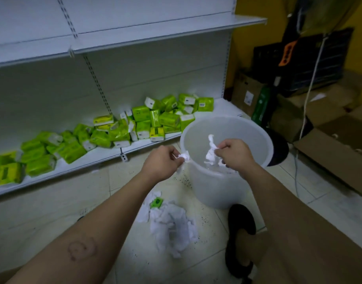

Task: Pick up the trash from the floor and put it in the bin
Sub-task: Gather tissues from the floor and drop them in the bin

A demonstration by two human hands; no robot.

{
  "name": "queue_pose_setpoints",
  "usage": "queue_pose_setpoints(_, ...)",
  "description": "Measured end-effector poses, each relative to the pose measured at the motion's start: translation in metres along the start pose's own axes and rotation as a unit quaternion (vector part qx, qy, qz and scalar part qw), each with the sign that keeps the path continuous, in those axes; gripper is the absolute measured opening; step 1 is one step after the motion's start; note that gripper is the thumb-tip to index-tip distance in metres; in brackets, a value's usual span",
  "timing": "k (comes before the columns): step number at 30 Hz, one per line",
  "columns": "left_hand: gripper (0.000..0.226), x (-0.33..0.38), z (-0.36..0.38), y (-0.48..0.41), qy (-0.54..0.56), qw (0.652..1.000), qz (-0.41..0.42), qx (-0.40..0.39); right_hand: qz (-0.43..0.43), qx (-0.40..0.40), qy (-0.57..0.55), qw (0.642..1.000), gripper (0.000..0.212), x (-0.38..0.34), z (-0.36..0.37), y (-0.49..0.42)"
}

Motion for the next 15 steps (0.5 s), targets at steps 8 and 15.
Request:
queue_pose_setpoints(8, 0.027, 0.039, 0.041, -0.052, 0.018, 1.000, 0.003, 0.014, 0.014, 0.014, -0.030, 0.999, 0.034, 0.040, -0.033, -0.037)
queue_pose_setpoints(15, 0.059, 0.034, 0.092, -0.064, 0.035, 0.998, -0.016, -0.042, 0.022, -0.101, 0.101, 0.989, 0.069, 0.069, -0.014, -0.033)
Point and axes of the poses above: each hand's wrist, its own y-axis away from the middle knuckle, its own z-axis out of the palm, x = y × z, the point moved 10 cm from there along -y, towards the middle knuckle, and after that the axes turned 1 degree about -x, right-handed, at the moved point
